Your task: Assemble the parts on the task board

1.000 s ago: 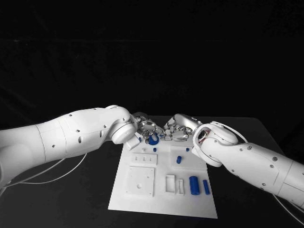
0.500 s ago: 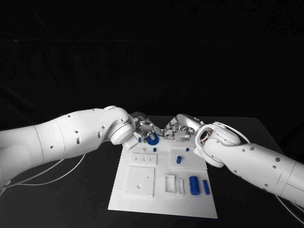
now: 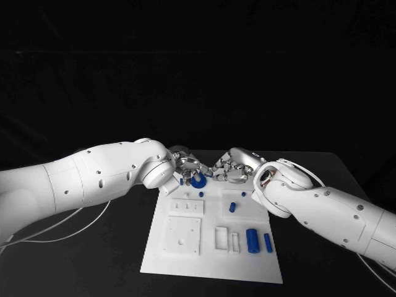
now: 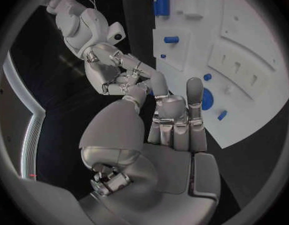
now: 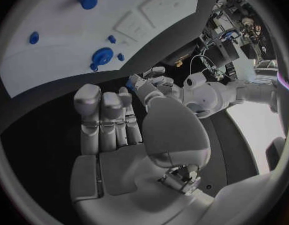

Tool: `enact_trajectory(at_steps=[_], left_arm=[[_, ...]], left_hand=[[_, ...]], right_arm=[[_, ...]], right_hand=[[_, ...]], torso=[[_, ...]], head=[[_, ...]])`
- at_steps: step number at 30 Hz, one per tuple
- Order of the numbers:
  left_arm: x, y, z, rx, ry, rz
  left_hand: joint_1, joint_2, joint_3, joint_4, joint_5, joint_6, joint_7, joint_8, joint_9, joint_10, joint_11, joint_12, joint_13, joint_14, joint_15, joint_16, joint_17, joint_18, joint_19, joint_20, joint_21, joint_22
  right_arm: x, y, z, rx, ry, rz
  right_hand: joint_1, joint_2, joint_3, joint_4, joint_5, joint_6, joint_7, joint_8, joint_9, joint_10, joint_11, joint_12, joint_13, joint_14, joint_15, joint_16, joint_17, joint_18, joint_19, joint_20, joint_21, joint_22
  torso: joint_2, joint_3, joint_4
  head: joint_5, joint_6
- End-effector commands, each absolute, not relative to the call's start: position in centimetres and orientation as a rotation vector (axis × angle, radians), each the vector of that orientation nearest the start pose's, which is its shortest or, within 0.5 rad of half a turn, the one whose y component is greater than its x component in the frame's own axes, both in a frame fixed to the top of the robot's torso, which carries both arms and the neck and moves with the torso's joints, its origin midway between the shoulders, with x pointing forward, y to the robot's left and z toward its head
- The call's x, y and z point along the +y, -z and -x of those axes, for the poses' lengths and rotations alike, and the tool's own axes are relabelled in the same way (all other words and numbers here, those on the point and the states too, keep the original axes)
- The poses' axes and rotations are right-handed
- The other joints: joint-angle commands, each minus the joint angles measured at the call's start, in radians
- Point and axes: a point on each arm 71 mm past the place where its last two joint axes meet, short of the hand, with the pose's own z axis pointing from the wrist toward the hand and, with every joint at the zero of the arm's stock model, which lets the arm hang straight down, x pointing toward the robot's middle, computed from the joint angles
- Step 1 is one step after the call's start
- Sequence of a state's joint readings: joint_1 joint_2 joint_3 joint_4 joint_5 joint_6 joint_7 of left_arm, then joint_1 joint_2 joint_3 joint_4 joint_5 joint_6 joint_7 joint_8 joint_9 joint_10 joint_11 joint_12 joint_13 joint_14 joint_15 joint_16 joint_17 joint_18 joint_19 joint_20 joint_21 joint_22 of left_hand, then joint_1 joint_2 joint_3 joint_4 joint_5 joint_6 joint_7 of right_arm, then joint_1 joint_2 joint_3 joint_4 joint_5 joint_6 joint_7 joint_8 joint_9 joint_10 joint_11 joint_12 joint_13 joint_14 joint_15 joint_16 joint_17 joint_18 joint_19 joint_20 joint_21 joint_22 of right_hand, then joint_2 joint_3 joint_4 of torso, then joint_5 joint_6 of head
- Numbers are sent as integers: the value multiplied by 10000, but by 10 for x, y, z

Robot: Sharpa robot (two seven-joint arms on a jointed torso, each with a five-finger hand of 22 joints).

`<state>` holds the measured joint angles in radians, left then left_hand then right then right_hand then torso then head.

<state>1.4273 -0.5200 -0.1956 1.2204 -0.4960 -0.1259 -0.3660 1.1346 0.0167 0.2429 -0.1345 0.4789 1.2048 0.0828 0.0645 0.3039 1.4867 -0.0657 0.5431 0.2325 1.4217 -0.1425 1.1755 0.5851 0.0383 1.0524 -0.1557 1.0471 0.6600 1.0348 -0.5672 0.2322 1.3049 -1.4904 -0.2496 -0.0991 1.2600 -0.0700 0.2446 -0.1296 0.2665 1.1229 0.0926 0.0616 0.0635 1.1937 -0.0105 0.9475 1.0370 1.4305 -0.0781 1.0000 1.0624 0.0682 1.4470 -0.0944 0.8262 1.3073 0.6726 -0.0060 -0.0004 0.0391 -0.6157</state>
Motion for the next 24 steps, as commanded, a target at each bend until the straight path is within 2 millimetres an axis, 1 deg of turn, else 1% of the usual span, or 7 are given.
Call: enact_trajectory(at_steps=[1, 7, 9, 14, 18, 19, 24], left_arm=[[134, 167, -549, 21170, 8172, 6561], [134, 167, -549, 21173, 8182, 6575], [134, 168, -549, 21174, 8186, 6577], [134, 168, -549, 21190, 8186, 6581], [133, 169, -549, 21321, 8205, 6511], [133, 169, -548, 21369, 8215, 6481], [130, 170, -546, 21578, 8284, 6346]], left_hand=[[-82, 139, -11, 77, -129, 1783, -1221, 31, 3427, 287, -262, 101, 54, -32, -29, 109, 93, -93, 5, -75, 46, 24], [-162, 216, -20, 39, -159, 1777, -1235, 19, 3657, 281, -267, 148, 118, -41, -22, 213, 125, -73, 202, -41, -169, 52], [-184, 259, -24, 56, -232, 1789, -1231, 20, 3687, 291, -261, 174, 135, -41, -25, 237, 142, -96, 269, -49, -297, 80], [-260, 378, -23, 8, -324, 1789, -1228, 23, 3758, 281, -266, 188, 159, -50, -26, 269, 124, -127, 380, -61, -568, 319], [-320, 410, -14, -44, -327, 1769, -1228, 9, 3773, 283, -260, 208, 172, -48, -35, 290, 115, -129, 411, -76, -718, 507], [-340, 439, -19, -123, -343, 1776, -1228, 13, 3777, 296, -247, 139, 150, -83, -30, 288, 80, -178, 524, -55, -1014, 953], [-340, 439, -19, -123, -343, 1776, -1228, 13, 3777, 296, -247, 139, 150, -83, -30, 288, 80, -178, 524, -55, -1014, 953]], right_arm=[[-127, 192, -520, 16373, -7918, 329], [-127, 194, -520, 16398, -7902, 288], [-127, 194, -520, 16412, -7912, 299], [-126, 195, -520, 16438, -7924, 309], [-127, 195, -520, 16376, -7858, 202], [-127, 195, -520, 16352, -7833, 163], [-128, 195, -521, 16251, -7679, -15]], right_hand=[[18, -82, -43, -7, 37, -49, 1, 0, -6, -58, 22, -3, -16, 1, 50, -23, -8, 79, 1, 36, -56, 987], [-90, -192, -380, 104, 307, -257, 50, 4, -4, -85, 53, -36, -70, -10, 74, -42, -28, 89, 4, 54, -110, 978], [-62, -183, -682, 191, 400, -305, 53, 4, -3, -97, 63, -55, -101, -11, 82, -44, -35, 95, 10, 65, -120, 979], [48, -134, -1145, 299, 513, -373, 67, 7, -3, -105, 76, -50, -130, -17, 90, -39, -41, 101, 22, 75, -148, 981], [75, -101, -1355, 382, 389, -414, 76, 4, -3, -119, 85, -62, -161, -20, 98, -42, -51, 104, 30, 81, -166, 980], [113, -86, -1449, 437, 356, -428, 73, 3, -3, -108, 90, -47, -160, -12, 97, -37, -54, 108, 35, 83, -183, 976], [135, -85, -1553, 604, 322, -437, 77, 3, -3, -113, 92, -46, -175, -15, 97, -37, -59, 112, 50, 83, -185, 977]], torso=[[0, -3, 12], [-3, 2, 8], [-9, -5, 7], [-3, 5, -1], [-6, 4, -5], [-6, 5, -3], [-1, 2, 9]], head=[[12, -13], [16, -30], [17, -33], [20, -36], [9, -39], [8, -38], [-5, -42]])
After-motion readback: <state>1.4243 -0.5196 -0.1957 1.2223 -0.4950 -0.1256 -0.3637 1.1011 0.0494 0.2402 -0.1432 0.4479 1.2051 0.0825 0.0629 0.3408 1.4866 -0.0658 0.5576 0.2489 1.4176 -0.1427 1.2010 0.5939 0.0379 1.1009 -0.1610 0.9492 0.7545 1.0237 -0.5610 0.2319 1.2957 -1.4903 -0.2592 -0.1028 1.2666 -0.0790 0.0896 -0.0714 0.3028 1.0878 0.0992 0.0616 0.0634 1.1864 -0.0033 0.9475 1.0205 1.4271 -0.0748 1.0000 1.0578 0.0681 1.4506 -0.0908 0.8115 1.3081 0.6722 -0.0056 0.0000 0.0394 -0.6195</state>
